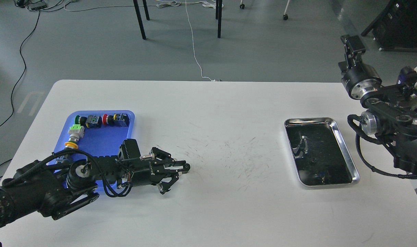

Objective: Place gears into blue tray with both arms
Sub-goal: 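Carry the black part into the blue tray and release it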

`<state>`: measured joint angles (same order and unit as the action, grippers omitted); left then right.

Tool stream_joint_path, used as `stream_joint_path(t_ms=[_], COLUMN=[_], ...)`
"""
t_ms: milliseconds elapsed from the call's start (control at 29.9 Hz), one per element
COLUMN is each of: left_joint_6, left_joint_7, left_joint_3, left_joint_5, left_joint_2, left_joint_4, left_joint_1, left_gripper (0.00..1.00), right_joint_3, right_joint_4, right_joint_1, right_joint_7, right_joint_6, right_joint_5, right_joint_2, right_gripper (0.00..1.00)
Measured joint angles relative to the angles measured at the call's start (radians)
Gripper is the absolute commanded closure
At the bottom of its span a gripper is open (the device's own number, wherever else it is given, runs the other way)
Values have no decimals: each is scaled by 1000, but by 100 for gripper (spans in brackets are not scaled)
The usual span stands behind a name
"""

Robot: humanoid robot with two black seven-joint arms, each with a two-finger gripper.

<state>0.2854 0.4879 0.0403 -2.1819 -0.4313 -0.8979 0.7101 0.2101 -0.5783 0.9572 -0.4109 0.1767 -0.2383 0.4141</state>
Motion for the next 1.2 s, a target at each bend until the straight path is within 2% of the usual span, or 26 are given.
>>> stream_joint_path(t_ms=[334,602,869,1203], left_joint_6=[-3,-8,5,73], left_joint_7=[0,1,1,1], left_joint_3=[2,1,-3,-2], left_joint_5=[-1,0,0,33], left_joint_2=[-83,-220,-377,-383], left_joint_4=[-15,-20,-18,94], left_joint_1=[79,167,142,64], left_gripper=[89,89,89,89], right_joint_3=[0,0,0,-2], right_joint_4=[0,-2,-2,-6], right_joint_1=[-2,-3,0,6], right_joint_7=[-1,-2,-2,-1], right_joint_6=[0,0,0,0], right_joint_5=[0,0,-1,-2], right_joint_2=[-2,-9,-7,1], right_gripper=[4,4,4,4])
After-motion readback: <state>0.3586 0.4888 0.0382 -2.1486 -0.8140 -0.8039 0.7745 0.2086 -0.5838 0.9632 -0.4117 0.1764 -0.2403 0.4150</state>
